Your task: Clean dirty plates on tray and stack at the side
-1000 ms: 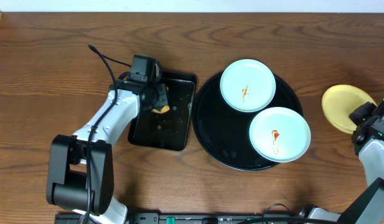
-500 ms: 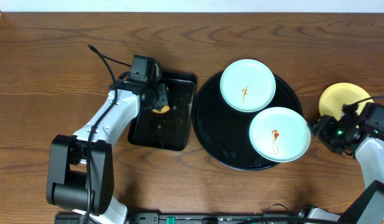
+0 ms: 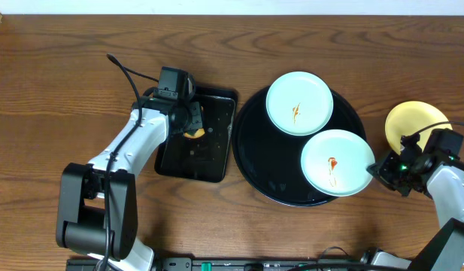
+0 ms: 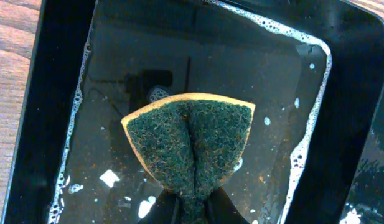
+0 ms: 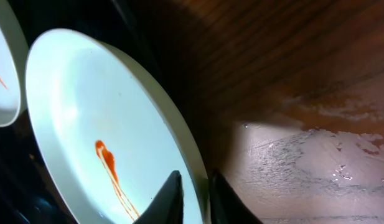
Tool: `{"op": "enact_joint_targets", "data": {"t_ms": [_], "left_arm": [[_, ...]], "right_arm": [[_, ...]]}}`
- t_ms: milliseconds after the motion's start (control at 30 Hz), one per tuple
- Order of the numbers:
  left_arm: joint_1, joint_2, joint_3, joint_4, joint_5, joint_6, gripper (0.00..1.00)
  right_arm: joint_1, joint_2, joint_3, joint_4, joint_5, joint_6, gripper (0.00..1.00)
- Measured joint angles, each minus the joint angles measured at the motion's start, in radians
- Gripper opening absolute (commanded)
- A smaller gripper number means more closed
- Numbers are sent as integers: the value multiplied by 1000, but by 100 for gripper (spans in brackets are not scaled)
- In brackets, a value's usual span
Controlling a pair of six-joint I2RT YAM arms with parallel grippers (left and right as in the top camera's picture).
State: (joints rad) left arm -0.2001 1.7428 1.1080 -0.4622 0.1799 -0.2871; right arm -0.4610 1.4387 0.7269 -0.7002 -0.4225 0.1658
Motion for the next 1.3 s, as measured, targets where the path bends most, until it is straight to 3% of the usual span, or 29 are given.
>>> {"op": "enact_joint_targets", "data": {"t_ms": [167,800,1000,1300], "left_arm": [[0,0,0,-1,0,0,11],[-35,-43,0,-2,0,5,10],[-160,-120,0,30,41,6,10],[-467,-85,0,133,84,-71,10]], "right_arm": [[40,0,0,-6,10,-1,1],[267,0,0,-80,18,-2,1],[357,0,0,-55,18,13,1],[451,0,0,14,20,81,1]]}}
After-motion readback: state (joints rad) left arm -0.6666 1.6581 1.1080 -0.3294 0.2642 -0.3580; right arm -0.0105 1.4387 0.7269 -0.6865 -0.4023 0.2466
